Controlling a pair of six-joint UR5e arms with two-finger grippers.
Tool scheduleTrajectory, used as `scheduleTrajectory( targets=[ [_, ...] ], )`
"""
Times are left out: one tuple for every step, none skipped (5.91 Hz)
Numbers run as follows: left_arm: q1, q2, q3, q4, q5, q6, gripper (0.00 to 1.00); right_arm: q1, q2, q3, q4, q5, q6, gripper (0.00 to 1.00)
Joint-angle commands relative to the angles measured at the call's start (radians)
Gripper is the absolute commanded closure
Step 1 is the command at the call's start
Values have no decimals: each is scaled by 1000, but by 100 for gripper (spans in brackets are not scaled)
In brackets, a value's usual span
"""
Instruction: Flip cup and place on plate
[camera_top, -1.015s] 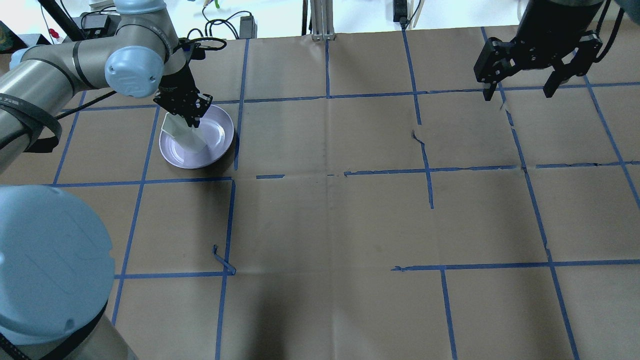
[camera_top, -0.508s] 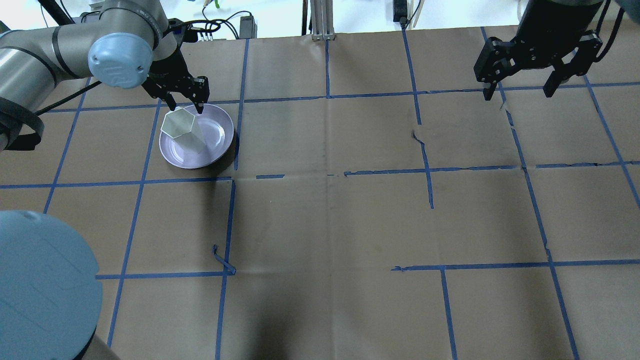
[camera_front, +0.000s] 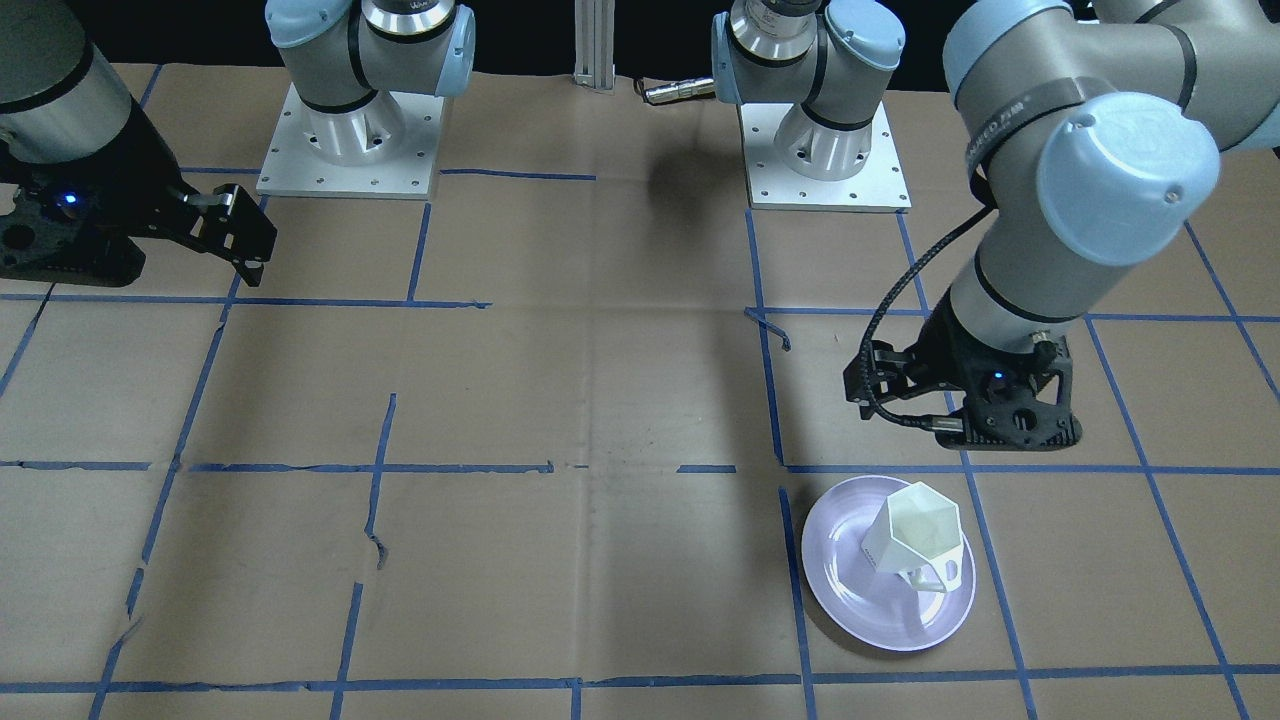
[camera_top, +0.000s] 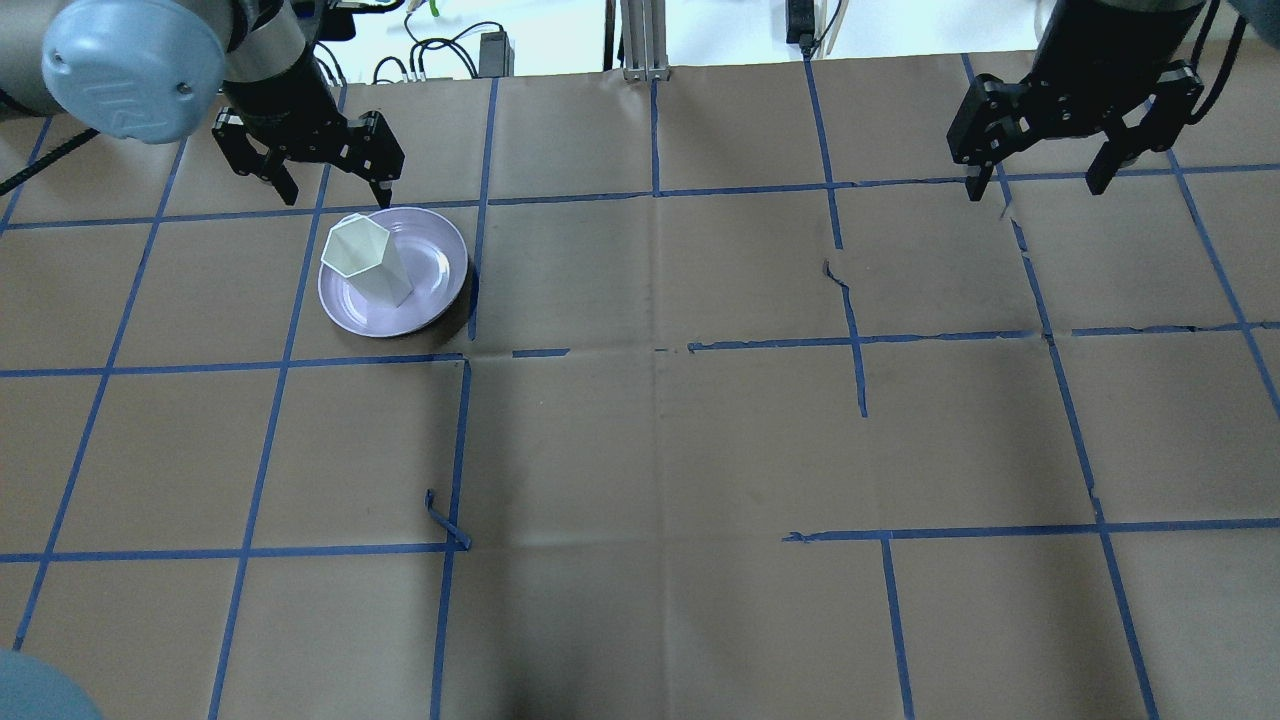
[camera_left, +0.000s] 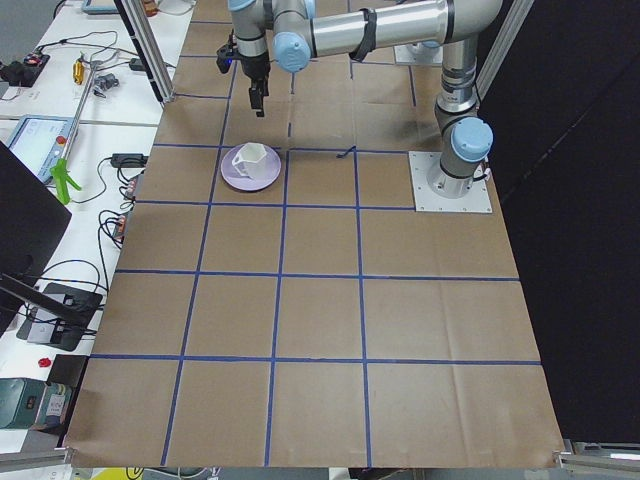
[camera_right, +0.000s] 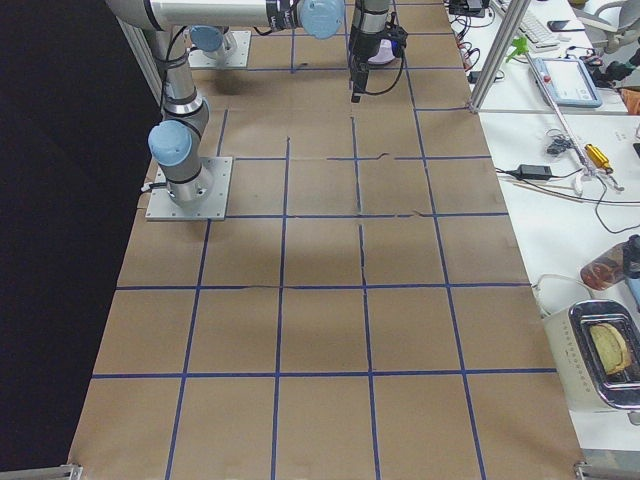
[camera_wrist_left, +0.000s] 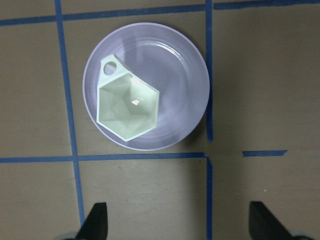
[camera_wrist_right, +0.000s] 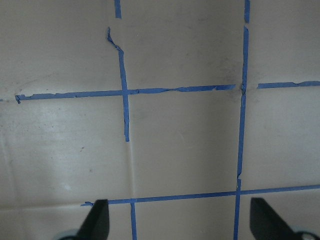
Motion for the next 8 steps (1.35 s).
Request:
scheduleTrajectory(
  targets=[
    [-124, 60, 2, -59, -10, -133, 0, 0, 0, 0, 1, 0, 0, 0],
    [-134, 79, 3, -116, -10, -132, 0, 0, 0, 0, 0, 0, 0, 0],
    [-120, 108, 0, -143, -12, -120, 1, 0, 0, 0, 1, 0, 0, 0],
    [-103, 114, 0, -145, -54, -120, 1, 0, 0, 0, 0, 0, 0, 0],
    [-100, 119, -1, -153, -67, -120, 1, 0, 0, 0, 0, 0, 0, 0],
    [-100, 122, -1, -153, -62, -120, 1, 0, 0, 0, 1, 0, 0, 0],
    [-98, 123, -1, -153, -59, -120, 1, 0, 0, 0, 1, 0, 0, 0],
    [-98, 128, 0, -153, -59, -120, 1, 0, 0, 0, 1, 0, 0, 0]
  ],
)
